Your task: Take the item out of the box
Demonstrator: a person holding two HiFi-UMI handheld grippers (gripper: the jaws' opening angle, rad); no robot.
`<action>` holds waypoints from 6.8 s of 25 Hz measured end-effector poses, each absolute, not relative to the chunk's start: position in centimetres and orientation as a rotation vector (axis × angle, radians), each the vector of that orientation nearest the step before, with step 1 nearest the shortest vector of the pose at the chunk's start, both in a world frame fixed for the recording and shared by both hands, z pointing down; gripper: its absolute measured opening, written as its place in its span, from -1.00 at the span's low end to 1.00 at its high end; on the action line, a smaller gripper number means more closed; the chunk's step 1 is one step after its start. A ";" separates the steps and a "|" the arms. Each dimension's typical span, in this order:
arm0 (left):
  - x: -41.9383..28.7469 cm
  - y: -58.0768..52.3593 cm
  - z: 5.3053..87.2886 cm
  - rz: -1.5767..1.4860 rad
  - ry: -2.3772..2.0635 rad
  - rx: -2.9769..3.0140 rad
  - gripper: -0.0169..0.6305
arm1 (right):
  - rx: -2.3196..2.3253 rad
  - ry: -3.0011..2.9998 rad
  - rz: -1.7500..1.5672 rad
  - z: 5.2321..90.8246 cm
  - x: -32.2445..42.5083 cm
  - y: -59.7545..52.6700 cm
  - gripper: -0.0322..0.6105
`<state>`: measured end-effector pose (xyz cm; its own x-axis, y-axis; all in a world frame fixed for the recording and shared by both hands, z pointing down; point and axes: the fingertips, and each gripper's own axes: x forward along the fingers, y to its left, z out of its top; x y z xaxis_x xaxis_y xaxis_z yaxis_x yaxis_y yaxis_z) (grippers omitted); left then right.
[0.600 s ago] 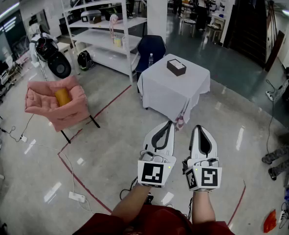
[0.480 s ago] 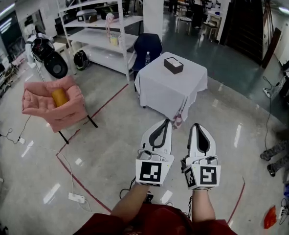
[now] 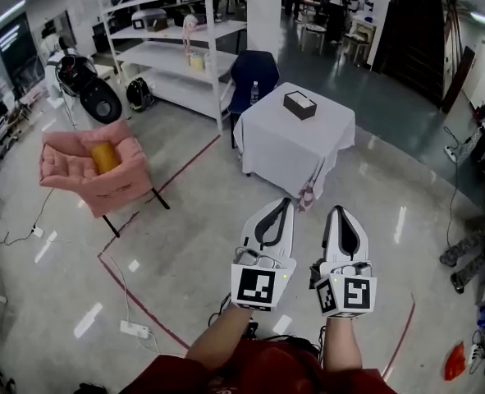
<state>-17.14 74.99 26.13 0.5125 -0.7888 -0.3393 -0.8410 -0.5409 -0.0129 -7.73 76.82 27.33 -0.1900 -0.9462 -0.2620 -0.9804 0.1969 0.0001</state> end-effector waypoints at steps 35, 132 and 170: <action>-10.0 58.3 26.6 0.365 1.425 -2.569 -0.94 | -1.817 2.260 0.134 29.0 -0.3 59.7 -0.90; -0.7 -7.1 29.7 0.286 1.442 -2.608 -0.94 | -1.873 2.382 0.115 31.6 8.0 -6.5 -0.89; 13.5 -31.1 31.2 0.260 1.401 -2.587 -0.94 | -1.887 2.359 0.012 34.7 22.4 -30.2 -0.89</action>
<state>13.54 -31.11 31.24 0.5385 -0.8072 -0.2418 -0.8402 -0.5362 -0.0809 22.44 -30.24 34.74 -0.2154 -0.9715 -0.0988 -0.9725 0.2226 -0.0689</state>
